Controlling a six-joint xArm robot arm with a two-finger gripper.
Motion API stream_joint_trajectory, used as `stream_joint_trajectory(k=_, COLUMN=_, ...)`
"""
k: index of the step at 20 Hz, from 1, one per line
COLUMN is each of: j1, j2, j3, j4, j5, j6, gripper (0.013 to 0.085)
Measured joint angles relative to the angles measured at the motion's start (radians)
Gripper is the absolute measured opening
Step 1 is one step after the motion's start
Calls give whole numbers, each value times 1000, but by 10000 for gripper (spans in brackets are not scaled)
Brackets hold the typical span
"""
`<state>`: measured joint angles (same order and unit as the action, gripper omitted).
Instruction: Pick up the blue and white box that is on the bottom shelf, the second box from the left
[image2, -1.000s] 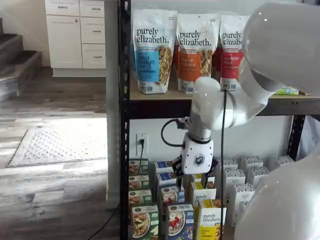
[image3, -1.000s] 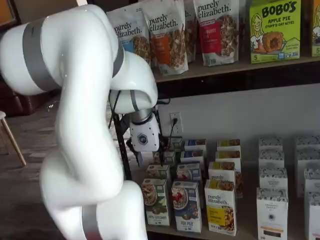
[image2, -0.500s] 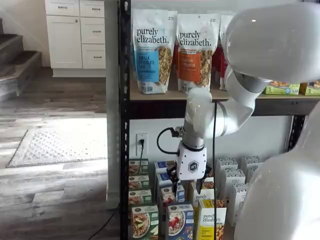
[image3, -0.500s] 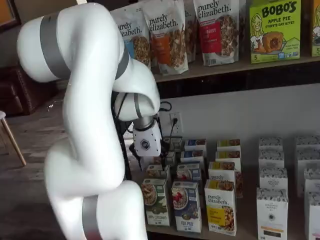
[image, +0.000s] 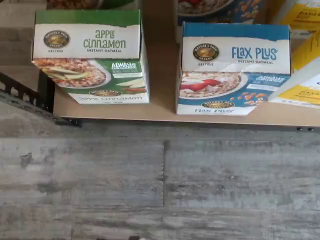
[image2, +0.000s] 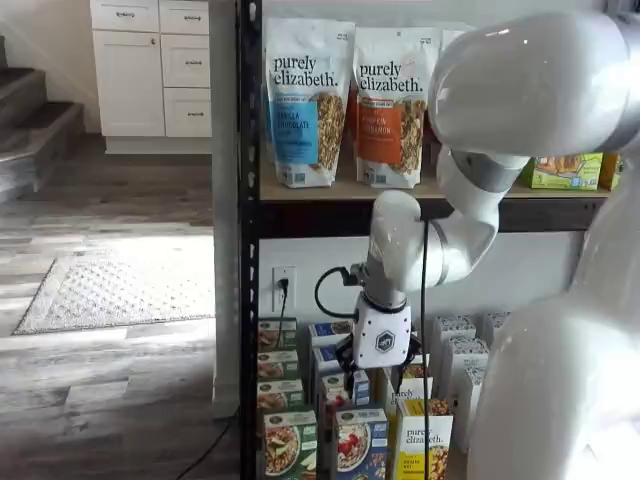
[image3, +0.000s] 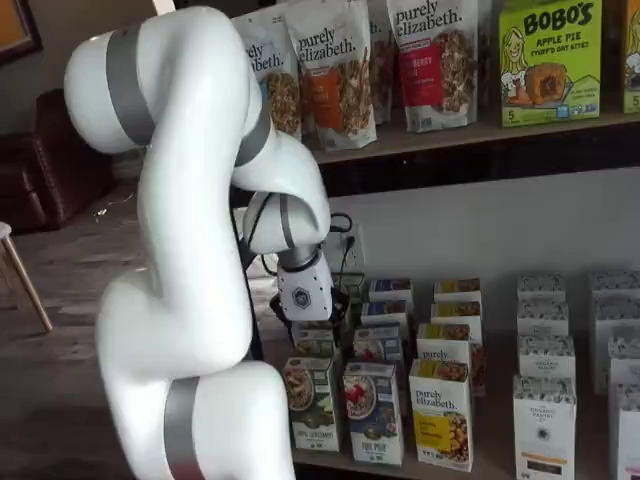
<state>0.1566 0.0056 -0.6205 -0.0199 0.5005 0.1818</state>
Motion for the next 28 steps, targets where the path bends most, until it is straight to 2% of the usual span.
stream_joint_trajectory(k=6, j1=-15, j2=76, j3=-29, j4=13, j5=-44, j6=-27, gripper=850)
stream_joint_trajectory(k=18, j1=-63, j2=236, j3=-89, j4=-88, j5=-167, j6=19, gripper=850)
stream_joint_trajectory(k=28, j1=-90, j2=349, j3=-145, j4=-74, j5=-253, j6=-20, gripper=850)
